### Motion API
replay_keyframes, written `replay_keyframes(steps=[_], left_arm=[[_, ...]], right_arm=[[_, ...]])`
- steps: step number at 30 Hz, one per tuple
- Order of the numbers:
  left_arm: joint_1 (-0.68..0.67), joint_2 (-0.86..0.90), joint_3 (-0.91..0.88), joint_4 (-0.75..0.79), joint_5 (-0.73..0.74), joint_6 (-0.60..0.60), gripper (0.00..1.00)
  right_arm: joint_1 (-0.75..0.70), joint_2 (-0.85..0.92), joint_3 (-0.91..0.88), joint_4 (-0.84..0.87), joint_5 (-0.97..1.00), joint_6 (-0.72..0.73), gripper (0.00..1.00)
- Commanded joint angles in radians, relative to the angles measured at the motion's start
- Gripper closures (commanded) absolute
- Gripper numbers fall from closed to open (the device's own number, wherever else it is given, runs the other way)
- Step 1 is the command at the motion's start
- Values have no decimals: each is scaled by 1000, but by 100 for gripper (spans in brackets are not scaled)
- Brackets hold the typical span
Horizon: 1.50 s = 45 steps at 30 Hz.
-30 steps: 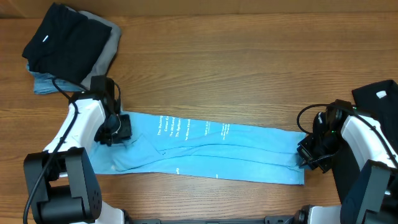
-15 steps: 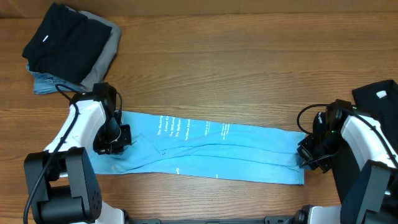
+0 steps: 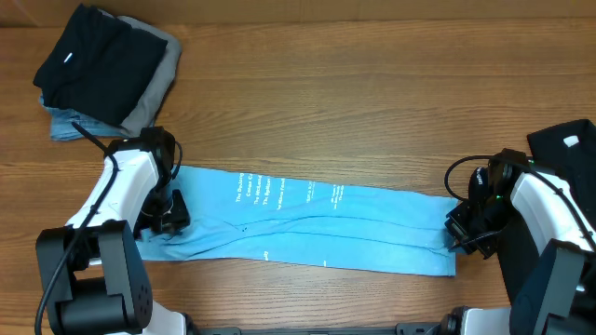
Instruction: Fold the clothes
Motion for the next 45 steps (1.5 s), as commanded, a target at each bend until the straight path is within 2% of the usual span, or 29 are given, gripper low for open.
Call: replay_keyframes(steps=[1, 4, 6, 9, 11, 13, 16, 21, 23, 26, 28, 29, 32, 33, 35, 36, 40, 43, 45], left_arm=[[5, -15, -5, 72, -3, -22, 16], [5, -15, -5, 188, 83, 42, 16], [5, -15, -5, 248, 167, 109, 28], [5, -15, -5, 322, 253, 162, 28], [5, -14, -5, 352, 272, 188, 32], [5, -14, -5, 359, 262, 188, 37], [5, -13, -5, 346, 197, 187, 60], [5, -12, -5, 335, 42, 187, 74], [10, -12, -5, 324, -13, 177, 87], [30, -12, -5, 314, -27, 134, 96], [40, -15, 2, 315, 60, 135, 94], [43, -17, 8, 314, 132, 142, 90], [42, -19, 13, 323, 338, 172, 65], [38, -18, 11, 327, 385, 172, 59], [27, -14, 10, 326, 397, 172, 49], [18, -11, 8, 324, 388, 172, 47], [-8, -2, -16, 322, 312, 168, 46], [-10, 7, -51, 347, 270, 168, 53], [-10, 13, -84, 369, 262, 168, 61]], right_arm=[[-3, -22, -5, 3, 11, 4, 88], [-3, -22, -5, 3, 15, 4, 88], [-3, -22, -5, 3, 18, 4, 88], [-3, -22, -5, 2, 18, 4, 88], [-3, -22, -5, 3, 18, 4, 88], [-3, -22, -5, 2, 18, 4, 88], [-3, -22, -5, 2, 18, 4, 88], [-3, -22, -5, 2, 18, 4, 88], [-3, -22, -5, 2, 18, 4, 88], [-3, -22, -5, -2, 18, 3, 88], [-3, -22, -5, -1, 18, -16, 88], [-3, -22, -5, -1, 18, -20, 88], [-3, -22, -5, -2, 18, -22, 88], [-3, -22, -4, -2, 18, -22, 88], [-3, -22, -4, -1, 18, -22, 88], [-3, -22, -4, -1, 18, -22, 88], [-3, -22, -4, 2, 18, -22, 88], [-3, -22, -4, 5, 18, -22, 88], [-3, -22, -4, 6, 18, -22, 88]])
